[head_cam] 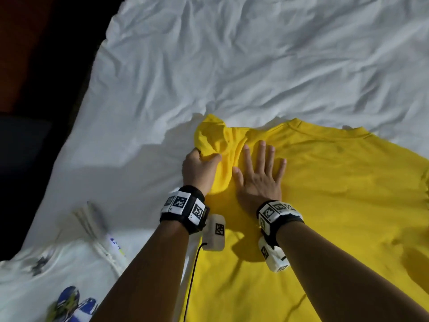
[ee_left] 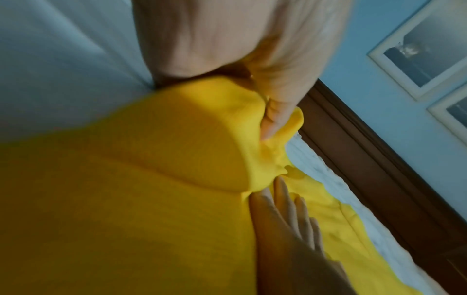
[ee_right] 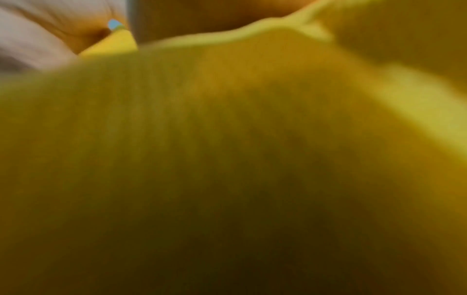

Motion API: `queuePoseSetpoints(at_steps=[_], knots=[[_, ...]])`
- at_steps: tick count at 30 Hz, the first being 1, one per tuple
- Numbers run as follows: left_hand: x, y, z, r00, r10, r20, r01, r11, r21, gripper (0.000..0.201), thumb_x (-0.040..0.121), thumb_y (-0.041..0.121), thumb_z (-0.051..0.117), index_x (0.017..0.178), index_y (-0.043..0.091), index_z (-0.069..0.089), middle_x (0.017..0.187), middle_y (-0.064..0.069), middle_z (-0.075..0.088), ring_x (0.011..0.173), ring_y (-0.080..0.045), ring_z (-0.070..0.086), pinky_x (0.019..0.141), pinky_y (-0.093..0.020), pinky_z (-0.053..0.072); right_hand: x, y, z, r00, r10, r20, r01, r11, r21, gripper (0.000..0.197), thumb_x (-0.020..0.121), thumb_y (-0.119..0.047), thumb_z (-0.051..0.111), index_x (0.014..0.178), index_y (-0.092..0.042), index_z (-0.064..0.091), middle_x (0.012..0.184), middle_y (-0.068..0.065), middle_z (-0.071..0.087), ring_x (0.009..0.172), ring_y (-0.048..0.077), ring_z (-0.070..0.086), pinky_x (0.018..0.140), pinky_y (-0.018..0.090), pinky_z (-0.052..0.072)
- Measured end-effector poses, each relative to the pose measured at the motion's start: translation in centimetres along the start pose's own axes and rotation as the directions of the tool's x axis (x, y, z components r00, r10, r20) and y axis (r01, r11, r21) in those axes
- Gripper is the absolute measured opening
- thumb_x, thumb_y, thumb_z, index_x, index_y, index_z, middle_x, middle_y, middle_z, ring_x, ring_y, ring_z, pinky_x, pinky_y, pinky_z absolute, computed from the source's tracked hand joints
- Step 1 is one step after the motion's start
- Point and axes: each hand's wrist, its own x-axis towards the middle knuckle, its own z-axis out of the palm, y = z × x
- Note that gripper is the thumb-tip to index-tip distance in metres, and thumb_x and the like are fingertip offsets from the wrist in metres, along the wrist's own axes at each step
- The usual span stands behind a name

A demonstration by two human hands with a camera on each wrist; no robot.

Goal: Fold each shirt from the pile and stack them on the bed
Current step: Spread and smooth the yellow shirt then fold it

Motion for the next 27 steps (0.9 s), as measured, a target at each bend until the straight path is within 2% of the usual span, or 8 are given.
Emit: queuePoseSetpoints(at_steps=[2,4,8,13,19,22,25,27], knots=[[0.1,0.2,-0.2,0.998,-0.001,-0.067,-0.010,0.986,-0.166,0.007,0.083,0.017,0.073,0.083,0.013,0.068,0.078,0.001,0.069,0.073,-0.021,0.063,0.069,-0.033,0.049,0.1,-0.1,-0.1,1.000,0.004,0.024,-0.004,1.000,0.009,0.067,0.103,-0.065,0.002,0.157,-0.036,-0.025,0.163,0.003,-0.036,0.149,0.026,-0.036,0.118,0.057,-0.023],[0.2,0.2,-0.6,0.994,-0.074,-0.079,0.044,0.944,-0.327,0.005,0.087,0.009,0.070,0.087,0.013,0.068,0.080,0.001,0.069,0.072,-0.018,0.062,0.072,-0.035,0.050,0.1,-0.2,-0.3,0.999,0.006,0.040,-0.007,1.000,0.020,0.067,0.103,-0.065,0.004,0.156,-0.037,-0.025,0.162,0.002,-0.037,0.148,0.024,-0.037,0.118,0.057,-0.023],[0.8,0.2,-1.8,0.977,-0.167,0.133,0.213,0.740,-0.638,0.051,0.075,0.024,0.083,0.122,0.010,0.071,0.116,-0.011,0.075,0.111,-0.030,0.071,0.101,-0.048,0.054,0.1,-0.2,-0.4,0.998,0.012,0.063,-0.014,0.999,0.029,0.068,0.103,-0.065,0.006,0.156,-0.038,-0.026,0.161,0.001,-0.039,0.147,0.023,-0.039,0.118,0.056,-0.024],[1.0,0.3,-3.9,0.976,-0.185,0.117,0.219,0.842,-0.494,0.029,0.076,0.011,0.084,0.104,0.008,0.078,0.099,-0.010,0.079,0.097,-0.031,0.075,0.096,-0.053,0.057,0.1,-0.2,-0.4,0.998,0.008,0.069,-0.010,0.999,0.036,0.067,0.103,-0.065,0.007,0.155,-0.039,-0.027,0.160,-0.001,-0.041,0.146,0.021,-0.040,0.117,0.055,-0.025],[1.8,-1.8,-6.7,0.954,-0.271,-0.127,0.168,0.835,-0.523,0.019,0.075,0.027,0.083,0.082,0.016,0.070,0.089,-0.011,0.072,0.086,-0.030,0.069,0.085,-0.063,0.056,0.0,-0.3,-0.5,0.997,0.002,0.071,-0.006,0.998,0.058,0.067,0.103,-0.066,0.007,0.154,-0.040,-0.028,0.159,-0.003,-0.042,0.146,0.021,-0.040,0.118,0.056,-0.023],[2.6,-3.6,-8.3,0.928,-0.317,-0.195,0.180,0.842,-0.509,0.040,0.068,0.048,0.081,0.087,0.016,0.065,0.092,-0.010,0.068,0.090,-0.029,0.068,0.087,-0.066,0.056,0.0,-0.3,-0.5,0.997,0.005,0.073,-0.009,0.998,0.056,0.067,0.103,-0.066,0.007,0.154,-0.040,-0.028,0.159,-0.002,-0.042,0.146,0.021,-0.040,0.118,0.057,-0.022],[2.1,-4.8,-9.5,0.920,-0.392,-0.003,0.338,0.796,-0.502,0.076,0.053,0.067,0.083,0.112,0.019,0.075,0.110,-0.006,0.077,0.102,-0.030,0.073,0.093,-0.052,0.057,0.0,-0.3,-0.5,0.997,0.005,0.077,-0.009,0.999,0.053,0.067,0.102,-0.067,0.006,0.154,-0.040,-0.028,0.159,-0.003,-0.043,0.146,0.021,-0.040,0.119,0.057,-0.022],[0.7,-4.4,-10.4,0.904,-0.409,0.125,0.424,0.816,-0.393,0.076,0.053,0.065,0.083,0.115,0.021,0.076,0.106,-0.005,0.078,0.095,-0.027,0.075,0.085,-0.044,0.059,0.0,-0.3,-0.4,0.997,0.005,0.080,-0.009,0.999,0.051,0.067,0.102,-0.067,0.006,0.154,-0.040,-0.028,0.159,-0.002,-0.042,0.146,0.021,-0.040,0.118,0.057,-0.022]])
